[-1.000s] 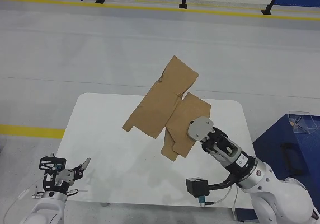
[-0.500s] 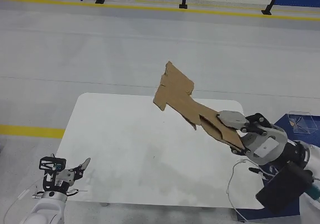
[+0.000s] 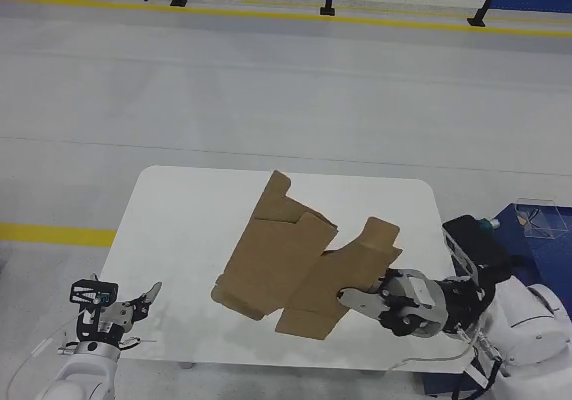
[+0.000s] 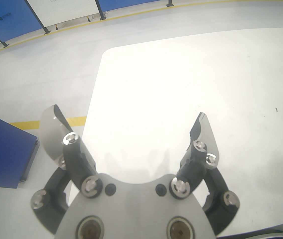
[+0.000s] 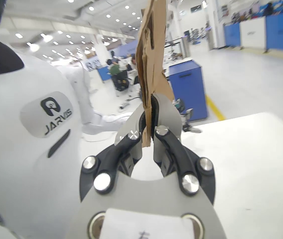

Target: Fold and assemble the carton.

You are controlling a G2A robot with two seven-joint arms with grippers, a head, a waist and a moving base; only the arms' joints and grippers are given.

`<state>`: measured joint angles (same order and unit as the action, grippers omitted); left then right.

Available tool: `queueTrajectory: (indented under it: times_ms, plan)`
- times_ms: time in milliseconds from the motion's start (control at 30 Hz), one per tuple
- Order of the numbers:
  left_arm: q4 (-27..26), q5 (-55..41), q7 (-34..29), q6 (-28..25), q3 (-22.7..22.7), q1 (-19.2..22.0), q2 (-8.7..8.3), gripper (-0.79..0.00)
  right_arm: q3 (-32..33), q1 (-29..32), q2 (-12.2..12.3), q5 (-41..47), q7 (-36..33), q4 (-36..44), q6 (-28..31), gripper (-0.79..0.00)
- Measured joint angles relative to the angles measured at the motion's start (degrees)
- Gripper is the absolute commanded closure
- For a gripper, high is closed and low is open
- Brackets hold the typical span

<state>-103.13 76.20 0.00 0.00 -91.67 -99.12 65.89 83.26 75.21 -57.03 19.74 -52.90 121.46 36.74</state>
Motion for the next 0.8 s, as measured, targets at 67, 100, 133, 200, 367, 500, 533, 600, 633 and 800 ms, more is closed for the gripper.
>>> queueTrajectory:
  times_ms: [67,100,133,200,367,500,533,600,633,800]
  plan:
    - [0.0,0.0,0.0,0.0,0.0,0.0,0.0,-0.785,-2.17,-0.4,0.03,5.63,-3.17,-2.93,-1.14,0.0]
    - [0.0,0.0,0.0,0.0,0.0,0.0,0.0,-0.785,-3.4,-0.55,0.0,8.56,-4.51,-4.57,-1.59,0.0]
    - [0.0,0.0,0.0,0.0,0.0,0.0,0.0,-0.785,-4.29,-0.67,-0.03,10.4,-5.43,-5.62,-2.08,0.0]
    - [0.0,0.0,0.0,0.0,0.0,0.0,0.0,-0.785,-5.48,-0.86,-0.08,13.26,-6.54,-6.99,-3.22,0.0]
    - [0.0,0.0,0.0,0.0,0.0,0.0,0.0,-0.785,-5.44,-0.87,-0.08,13.19,-6.49,-6.96,-3.26,0.0]
    - [0.0,0.0,0.0,0.0,0.0,0.0,0.0,-0.785,-5.44,-0.87,-0.08,13.19,-6.49,-6.96,-3.25,0.0]
    - [0.0,0.0,0.0,0.0,0.0,0.0,0.0,-0.785,-5.44,-0.87,-0.08,13.19,-6.49,-6.96,-3.25,0.0]
    - [0.0,0.0,0.0,0.0,0.0,0.0,0.0,-0.785,-5.44,-0.87,-0.08,13.2,-6.49,-6.96,-3.25,0.0]
    - [0.0,0.0,0.0,0.0,0.0,0.0,0.0,-0.785,-5.45,-0.85,-0.09,13.21,-6.48,-6.95,-3.27,0.0]
    - [0.0,0.0,0.0,0.0,0.0,0.0,0.0,-0.785,-8.87,-0.32,-0.78,27.14,-5.68,-8.16,-11.13,0.0]
